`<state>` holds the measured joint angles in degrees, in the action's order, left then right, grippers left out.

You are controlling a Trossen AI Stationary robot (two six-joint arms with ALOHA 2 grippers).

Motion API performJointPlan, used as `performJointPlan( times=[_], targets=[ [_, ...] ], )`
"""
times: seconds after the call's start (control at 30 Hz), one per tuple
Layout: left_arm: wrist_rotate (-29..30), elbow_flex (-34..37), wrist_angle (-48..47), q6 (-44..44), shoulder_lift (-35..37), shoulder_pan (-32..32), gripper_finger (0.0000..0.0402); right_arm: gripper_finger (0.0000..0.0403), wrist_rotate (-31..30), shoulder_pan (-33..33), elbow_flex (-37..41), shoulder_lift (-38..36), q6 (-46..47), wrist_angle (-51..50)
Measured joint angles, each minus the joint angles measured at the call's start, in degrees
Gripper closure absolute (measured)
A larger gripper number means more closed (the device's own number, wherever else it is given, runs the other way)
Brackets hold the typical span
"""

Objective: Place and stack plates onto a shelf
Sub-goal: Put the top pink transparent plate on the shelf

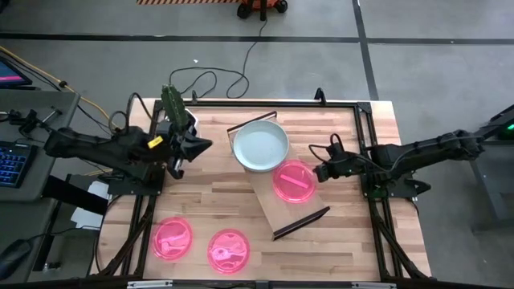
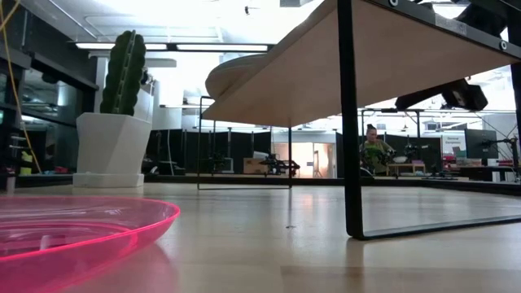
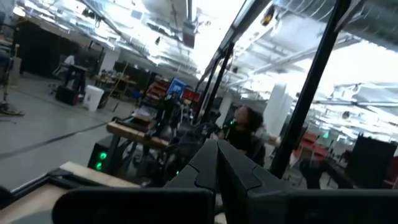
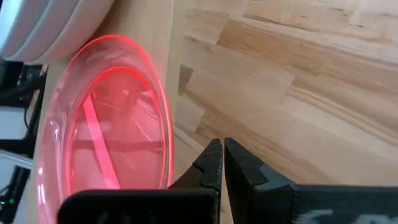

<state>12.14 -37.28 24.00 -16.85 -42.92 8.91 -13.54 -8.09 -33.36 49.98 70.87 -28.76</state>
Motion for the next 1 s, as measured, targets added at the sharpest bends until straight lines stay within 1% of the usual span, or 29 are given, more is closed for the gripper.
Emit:
performJointPlan(
  times=[0.13,0.23,0.4,0.5,0.67,0.9,1.0],
  targets=[
    [0.0,0.0,-3.26,0.5,1.93,0.0,0.0401,0.0403,0.0,-0.82,-0.5,0.63,1.31,0.33],
    [0.18,0.0,-3.55,1.05,2.66,-0.02,0.0401,0.0403,-0.25,-1.32,-3.32,2.65,-0.22,-0.23],
    [1.77,-0.02,-3.46,2.02,2.76,0.0,0.0401,0.0403,-0.41,-1.34,-9.97,7.75,-5.15,-8.38],
    [2.12,-0.02,-3.44,2.02,2.76,0.0,0.0401,0.0403,-0.4,-1.34,-12.32,10.12,-6.99,-11.82],
    [2.12,-0.02,-3.42,1.95,2.72,0.0,0.0401,0.0403,-0.06,-1.34,-13.22,11.54,-8.39,-9.63],
    [2.16,-0.02,-3.27,0.64,2.72,0.0,0.0401,0.0403,0.17,-1.34,-13.22,11.61,-8.46,-9.59],
    [2.14,-0.02,-3.27,0.53,2.72,0.0,0.0401,0.0403,1.22,-1.34,-13.22,11.61,-9.66,-9.2]
  ],
)
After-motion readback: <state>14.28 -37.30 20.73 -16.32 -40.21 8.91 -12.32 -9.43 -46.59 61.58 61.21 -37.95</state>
